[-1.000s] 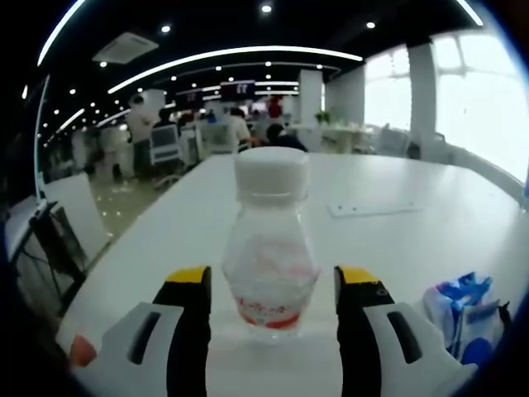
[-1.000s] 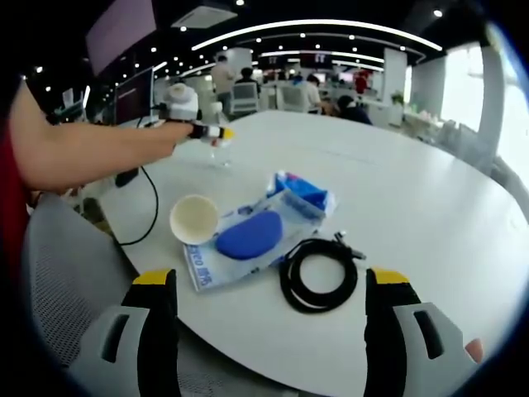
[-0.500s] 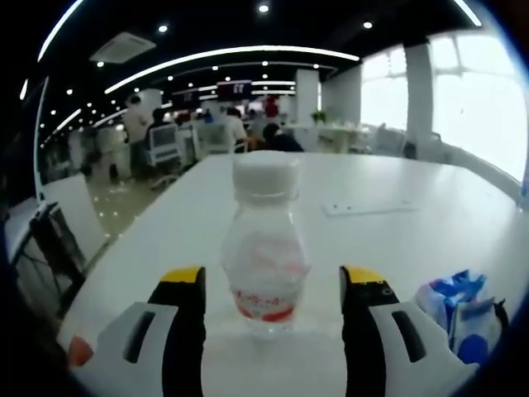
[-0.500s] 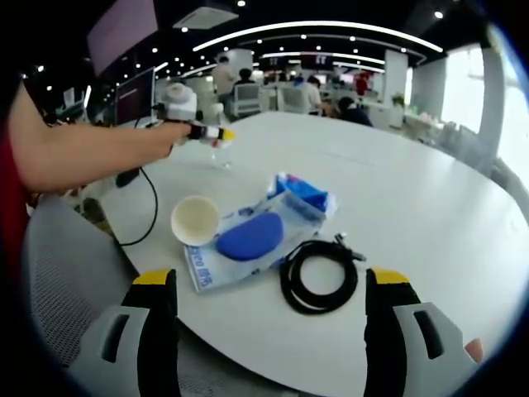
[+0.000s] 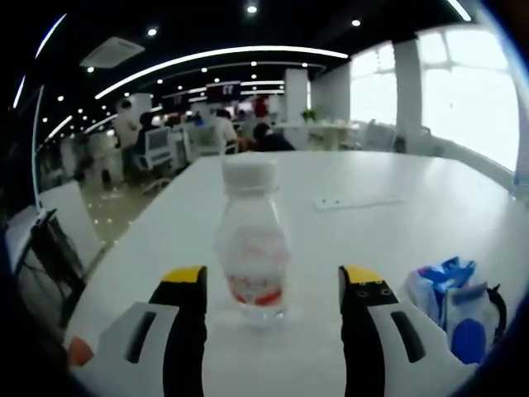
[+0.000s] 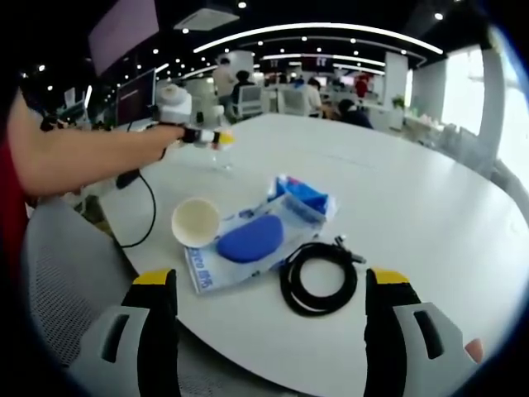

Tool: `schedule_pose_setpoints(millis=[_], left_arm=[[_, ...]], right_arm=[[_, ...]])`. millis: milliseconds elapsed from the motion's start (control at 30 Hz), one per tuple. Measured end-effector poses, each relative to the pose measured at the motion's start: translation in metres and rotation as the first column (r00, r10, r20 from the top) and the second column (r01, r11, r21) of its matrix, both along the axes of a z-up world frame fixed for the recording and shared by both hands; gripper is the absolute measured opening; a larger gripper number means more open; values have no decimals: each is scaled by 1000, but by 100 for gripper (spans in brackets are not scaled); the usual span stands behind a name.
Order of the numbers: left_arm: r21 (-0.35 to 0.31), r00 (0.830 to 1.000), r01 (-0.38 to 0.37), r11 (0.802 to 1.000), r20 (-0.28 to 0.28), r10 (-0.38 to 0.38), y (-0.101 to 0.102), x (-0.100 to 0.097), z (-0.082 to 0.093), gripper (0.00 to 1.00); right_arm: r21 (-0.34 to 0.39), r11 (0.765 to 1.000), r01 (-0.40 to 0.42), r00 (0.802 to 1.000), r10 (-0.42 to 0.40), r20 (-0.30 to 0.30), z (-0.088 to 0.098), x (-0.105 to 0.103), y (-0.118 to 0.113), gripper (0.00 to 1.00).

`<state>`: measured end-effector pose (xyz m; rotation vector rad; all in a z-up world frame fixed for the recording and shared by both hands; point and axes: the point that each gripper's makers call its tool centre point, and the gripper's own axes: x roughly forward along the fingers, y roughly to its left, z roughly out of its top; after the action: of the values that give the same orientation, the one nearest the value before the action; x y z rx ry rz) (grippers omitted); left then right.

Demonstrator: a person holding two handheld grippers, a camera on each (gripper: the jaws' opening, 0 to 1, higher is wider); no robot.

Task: Arrange the tabletop items into an orderly group along one side of the table until the central work area is clear of visible clutter.

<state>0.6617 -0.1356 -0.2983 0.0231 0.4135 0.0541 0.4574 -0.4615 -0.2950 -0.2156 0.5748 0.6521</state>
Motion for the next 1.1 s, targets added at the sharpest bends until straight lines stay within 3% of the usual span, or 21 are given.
schedule_pose_setpoints(millis=[667, 1100], left_arm=[[16, 996, 87, 996, -5, -87, -20, -27, 8, 60], [21, 993, 115, 993, -12, -115, -23, -48, 12, 59]], right_arm=[[-7, 1000, -9, 1000, 9, 13, 2, -2, 2, 94], [-8, 1000, -10, 1000, 10, 25, 5, -1, 2, 94]])
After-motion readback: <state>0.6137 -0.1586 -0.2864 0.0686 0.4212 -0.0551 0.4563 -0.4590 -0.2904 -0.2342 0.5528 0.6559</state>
